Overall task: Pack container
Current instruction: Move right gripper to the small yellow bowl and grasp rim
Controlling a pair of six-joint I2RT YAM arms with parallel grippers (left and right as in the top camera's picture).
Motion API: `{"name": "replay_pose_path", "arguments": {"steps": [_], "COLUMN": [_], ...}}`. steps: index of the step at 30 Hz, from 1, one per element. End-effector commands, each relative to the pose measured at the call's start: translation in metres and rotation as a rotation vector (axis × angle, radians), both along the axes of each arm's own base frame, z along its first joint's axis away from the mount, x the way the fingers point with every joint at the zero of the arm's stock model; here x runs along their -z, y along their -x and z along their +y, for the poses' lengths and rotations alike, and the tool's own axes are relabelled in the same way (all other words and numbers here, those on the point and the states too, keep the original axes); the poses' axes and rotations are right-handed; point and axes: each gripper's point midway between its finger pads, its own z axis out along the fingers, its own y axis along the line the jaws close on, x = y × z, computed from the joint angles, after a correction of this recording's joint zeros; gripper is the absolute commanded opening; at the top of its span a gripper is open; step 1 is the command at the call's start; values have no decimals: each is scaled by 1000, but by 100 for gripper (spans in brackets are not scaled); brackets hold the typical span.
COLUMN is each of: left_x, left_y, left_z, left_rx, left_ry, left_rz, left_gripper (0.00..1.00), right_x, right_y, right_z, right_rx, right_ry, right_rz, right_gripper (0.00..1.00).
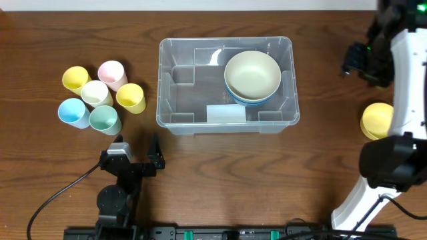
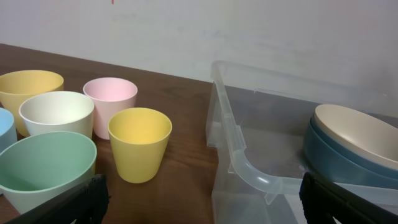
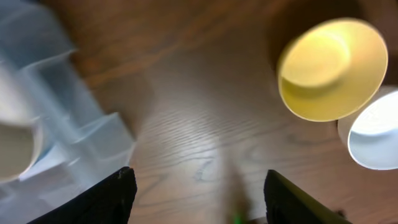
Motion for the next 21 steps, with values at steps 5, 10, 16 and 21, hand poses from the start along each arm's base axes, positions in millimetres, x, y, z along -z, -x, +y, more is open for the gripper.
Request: {"name": "replay_pose_path", "arguments": {"steps": [5, 10, 16, 21], "left_x": [17, 17, 17, 17], "left_y": [1, 1, 1, 1], "left_z": [4, 4, 4, 4], "left_rx": [-19, -19, -19, -19], "left_ry": [-25, -24, -25, -25], "left_rz": [50, 50, 50, 50], "left_gripper": [98, 98, 98, 98], "right_x": [58, 89, 113, 116], "right_y": [10, 15, 27, 36], "right_z": [-34, -45, -66, -90], "right_rx": [130, 110, 101, 167], "right_ry": [-65, -67, -46, -43], "right_rz": [68, 83, 105, 102], "right_gripper": [68, 69, 71, 71]}}
